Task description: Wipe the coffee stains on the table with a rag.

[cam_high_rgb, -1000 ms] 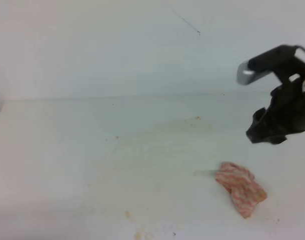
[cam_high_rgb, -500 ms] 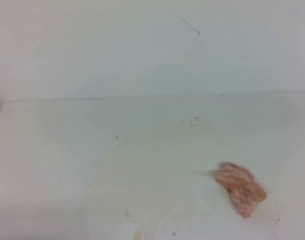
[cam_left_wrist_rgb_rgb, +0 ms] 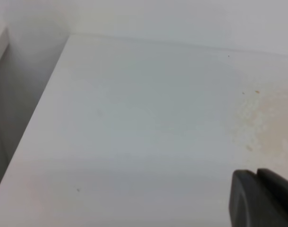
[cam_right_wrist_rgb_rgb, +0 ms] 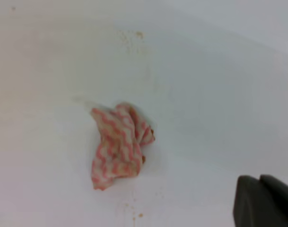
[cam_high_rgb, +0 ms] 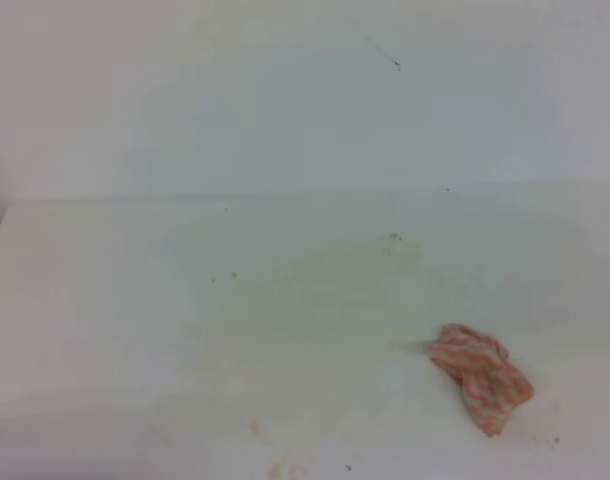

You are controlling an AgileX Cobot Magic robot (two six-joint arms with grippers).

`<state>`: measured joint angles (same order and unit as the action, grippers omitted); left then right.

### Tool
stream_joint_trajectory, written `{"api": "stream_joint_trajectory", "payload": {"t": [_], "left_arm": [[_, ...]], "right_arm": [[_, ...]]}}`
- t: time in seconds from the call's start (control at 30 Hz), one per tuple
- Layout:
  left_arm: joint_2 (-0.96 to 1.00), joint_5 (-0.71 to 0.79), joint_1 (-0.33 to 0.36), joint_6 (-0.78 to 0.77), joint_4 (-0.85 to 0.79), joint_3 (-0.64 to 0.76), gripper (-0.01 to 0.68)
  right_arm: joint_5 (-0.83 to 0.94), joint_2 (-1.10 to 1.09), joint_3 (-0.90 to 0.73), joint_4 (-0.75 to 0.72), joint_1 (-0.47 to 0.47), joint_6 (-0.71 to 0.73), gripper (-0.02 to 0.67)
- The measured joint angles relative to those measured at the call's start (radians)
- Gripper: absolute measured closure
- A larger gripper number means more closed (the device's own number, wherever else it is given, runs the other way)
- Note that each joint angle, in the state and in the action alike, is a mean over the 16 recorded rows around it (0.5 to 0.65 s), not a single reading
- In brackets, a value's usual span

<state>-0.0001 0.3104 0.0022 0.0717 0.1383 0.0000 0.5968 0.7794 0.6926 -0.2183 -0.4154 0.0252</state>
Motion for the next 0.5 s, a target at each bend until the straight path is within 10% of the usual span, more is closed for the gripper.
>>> {"api": "stream_joint_trajectory", "payload": {"t": [0.5], "left_arm": [[-0.002,-0.001,0.0,0.0,0.0,0.002,0.675]], "right_arm": [[0.002,-0.282,-0.048,-0.003,0.179,-0.003,0.648]]}}
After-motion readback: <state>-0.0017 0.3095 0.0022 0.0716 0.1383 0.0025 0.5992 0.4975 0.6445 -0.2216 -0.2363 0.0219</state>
